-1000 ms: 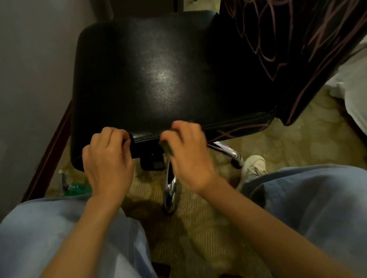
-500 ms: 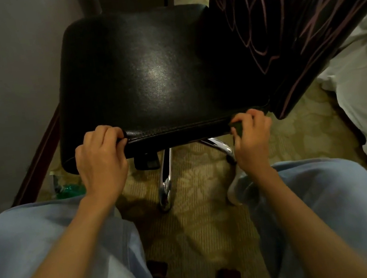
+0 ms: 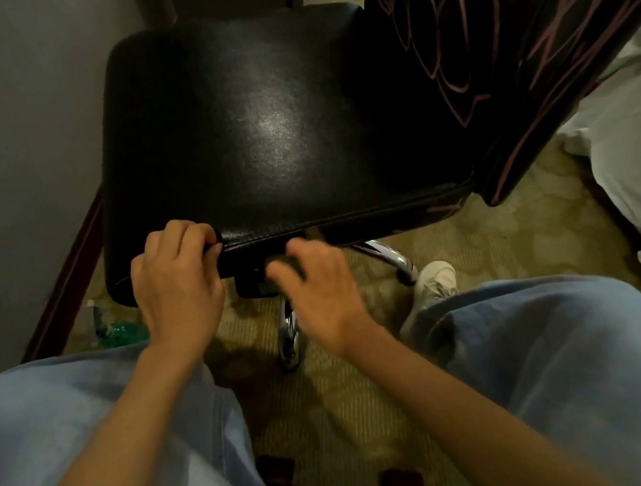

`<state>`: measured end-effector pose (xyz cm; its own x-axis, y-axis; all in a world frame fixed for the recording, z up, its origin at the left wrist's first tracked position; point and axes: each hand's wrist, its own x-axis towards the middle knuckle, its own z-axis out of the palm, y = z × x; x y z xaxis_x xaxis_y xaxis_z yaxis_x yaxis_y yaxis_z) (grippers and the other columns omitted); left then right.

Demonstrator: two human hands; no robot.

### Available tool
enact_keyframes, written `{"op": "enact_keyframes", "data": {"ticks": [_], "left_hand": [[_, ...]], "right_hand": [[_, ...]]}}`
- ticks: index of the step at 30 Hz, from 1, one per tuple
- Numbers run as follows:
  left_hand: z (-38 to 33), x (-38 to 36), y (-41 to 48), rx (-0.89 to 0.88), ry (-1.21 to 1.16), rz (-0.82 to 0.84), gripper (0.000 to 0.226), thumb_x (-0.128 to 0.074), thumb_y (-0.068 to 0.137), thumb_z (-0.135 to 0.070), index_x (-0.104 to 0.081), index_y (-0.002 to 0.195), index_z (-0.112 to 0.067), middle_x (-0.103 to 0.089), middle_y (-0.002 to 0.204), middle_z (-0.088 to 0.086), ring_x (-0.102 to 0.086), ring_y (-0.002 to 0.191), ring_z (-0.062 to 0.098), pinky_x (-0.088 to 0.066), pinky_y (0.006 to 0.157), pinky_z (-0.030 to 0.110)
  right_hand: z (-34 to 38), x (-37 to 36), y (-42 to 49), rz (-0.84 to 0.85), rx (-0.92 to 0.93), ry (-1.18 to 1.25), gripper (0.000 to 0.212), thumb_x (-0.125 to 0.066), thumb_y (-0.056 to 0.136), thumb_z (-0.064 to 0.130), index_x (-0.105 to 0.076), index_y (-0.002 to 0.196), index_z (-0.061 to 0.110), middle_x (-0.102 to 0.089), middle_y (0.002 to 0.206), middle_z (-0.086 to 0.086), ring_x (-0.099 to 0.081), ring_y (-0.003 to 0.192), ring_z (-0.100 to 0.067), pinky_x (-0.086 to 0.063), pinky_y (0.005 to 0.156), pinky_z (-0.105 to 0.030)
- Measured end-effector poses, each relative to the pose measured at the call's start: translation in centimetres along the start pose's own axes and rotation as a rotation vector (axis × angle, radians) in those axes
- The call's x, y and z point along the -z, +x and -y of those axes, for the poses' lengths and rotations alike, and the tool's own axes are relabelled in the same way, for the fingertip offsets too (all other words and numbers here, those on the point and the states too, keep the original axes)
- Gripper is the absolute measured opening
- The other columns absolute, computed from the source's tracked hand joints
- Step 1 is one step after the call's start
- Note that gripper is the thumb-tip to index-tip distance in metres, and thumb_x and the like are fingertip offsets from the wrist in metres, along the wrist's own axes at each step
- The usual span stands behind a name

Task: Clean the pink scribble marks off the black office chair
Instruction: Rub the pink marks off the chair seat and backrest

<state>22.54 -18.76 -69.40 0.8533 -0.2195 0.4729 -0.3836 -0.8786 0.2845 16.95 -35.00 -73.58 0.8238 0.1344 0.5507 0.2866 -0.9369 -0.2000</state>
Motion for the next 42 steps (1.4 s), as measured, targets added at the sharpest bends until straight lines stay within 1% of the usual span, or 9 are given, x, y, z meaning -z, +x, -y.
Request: {"op": "enact_keyframes", "data": {"ticks": [3,6,10,14,19,25,31,35,42], "left_hand": [[0.0,-0.1,0.0,-0.001,0.039,0.008,0.006,-0.058,0.089,-0.014,-0.059,0.094,-0.011,-0.057,0.095,0.007,-0.051,0.082,0.027,-0.032,0.063,0.036],[0.0,-0.2,0.0,0.027,0.043,0.012,0.006,-0.057,0.089,-0.016,-0.059,0.095,-0.012,-0.056,0.096,0.005,-0.050,0.084,0.025,-0.030,0.065,0.036],[0.0,-0.3,0.0,0.047,0.059,0.006,0.006,-0.057,0.089,-0.016,-0.058,0.094,-0.013,-0.056,0.096,0.005,-0.049,0.086,0.025,-0.027,0.066,0.034],[-0.2,-0.5,0.0,0.063,0.070,-0.001,0.007,-0.056,0.088,-0.016,-0.058,0.093,-0.011,-0.055,0.096,0.006,-0.048,0.086,0.026,-0.024,0.067,0.033],[-0.1,-0.2,0.0,0.087,0.079,-0.012,0.006,-0.057,0.089,-0.015,-0.058,0.093,-0.011,-0.055,0.097,0.008,-0.048,0.087,0.028,-0.026,0.067,0.036],[0.8,-0.2,0.5,0.189,0.081,-0.044,0.007,-0.059,0.087,-0.016,-0.060,0.093,-0.012,-0.055,0.101,0.009,-0.047,0.094,0.030,-0.022,0.073,0.035],[0.0,0.1,1.1,0.215,0.034,-0.053,0.009,-0.056,0.087,-0.012,-0.061,0.094,-0.011,-0.057,0.103,0.009,-0.047,0.097,0.028,-0.019,0.076,0.032],[-0.3,0.1,1.1,0.231,-0.005,-0.044,0.009,-0.056,0.088,-0.014,-0.060,0.096,-0.012,-0.057,0.106,0.007,-0.047,0.100,0.027,-0.020,0.076,0.032],[-0.9,-0.1,0.6,0.191,0.002,-0.019,0.008,-0.057,0.087,-0.012,-0.059,0.095,-0.012,-0.057,0.104,0.007,-0.047,0.099,0.027,-0.021,0.076,0.034]], "right_hand": [[-0.8,-2.3,-0.1,0.111,0.164,-0.192,0.066,-0.072,0.058,0.016,-0.039,0.114,0.022,-0.032,0.121,-0.009,-0.036,0.107,-0.026,-0.031,0.087,-0.038],[-4.4,-2.0,-0.8,0.017,0.203,-0.220,0.054,-0.065,0.069,0.012,-0.043,0.117,0.020,-0.034,0.123,-0.012,-0.038,0.110,-0.027,-0.033,0.088,-0.037],[-10.6,1.5,-3.2,-0.037,-0.100,-0.263,0.049,-0.078,0.067,0.010,-0.046,0.104,0.018,-0.035,0.112,-0.012,-0.038,0.098,-0.027,-0.046,0.075,-0.038],[-12.4,3.4,-3.7,-0.068,-0.329,-0.215,0.050,-0.080,0.066,0.001,-0.045,0.099,0.016,-0.033,0.111,-0.011,-0.035,0.094,-0.026,-0.037,0.074,-0.031],[-7.0,3.1,-2.5,0.023,-0.184,-0.134,0.017,-0.053,0.090,0.027,-0.050,0.105,0.019,-0.038,0.110,0.001,-0.037,0.105,-0.020,-0.041,0.087,-0.032],[-1.9,1.4,0.7,0.116,0.085,-0.012,0.072,-0.082,0.054,0.009,-0.045,0.114,0.022,-0.033,0.125,-0.010,-0.035,0.114,-0.028,-0.045,0.091,-0.041],[-5.3,2.4,0.2,0.064,0.001,-0.045,0.058,-0.071,0.060,0.004,-0.044,0.109,0.021,-0.034,0.122,-0.008,-0.036,0.111,-0.027,-0.047,0.087,-0.042],[-9.7,3.9,-3.2,-0.055,-0.248,-0.109,0.022,-0.056,0.088,0.014,-0.051,0.108,0.021,-0.037,0.124,-0.011,-0.041,0.111,-0.030,-0.046,0.088,-0.041],[-11.0,5.0,-3.7,-0.241,-0.602,-0.019,0.021,-0.063,0.083,0.000,-0.061,0.102,0.009,-0.043,0.118,-0.024,-0.037,0.106,-0.030,-0.030,0.091,-0.013]]}}
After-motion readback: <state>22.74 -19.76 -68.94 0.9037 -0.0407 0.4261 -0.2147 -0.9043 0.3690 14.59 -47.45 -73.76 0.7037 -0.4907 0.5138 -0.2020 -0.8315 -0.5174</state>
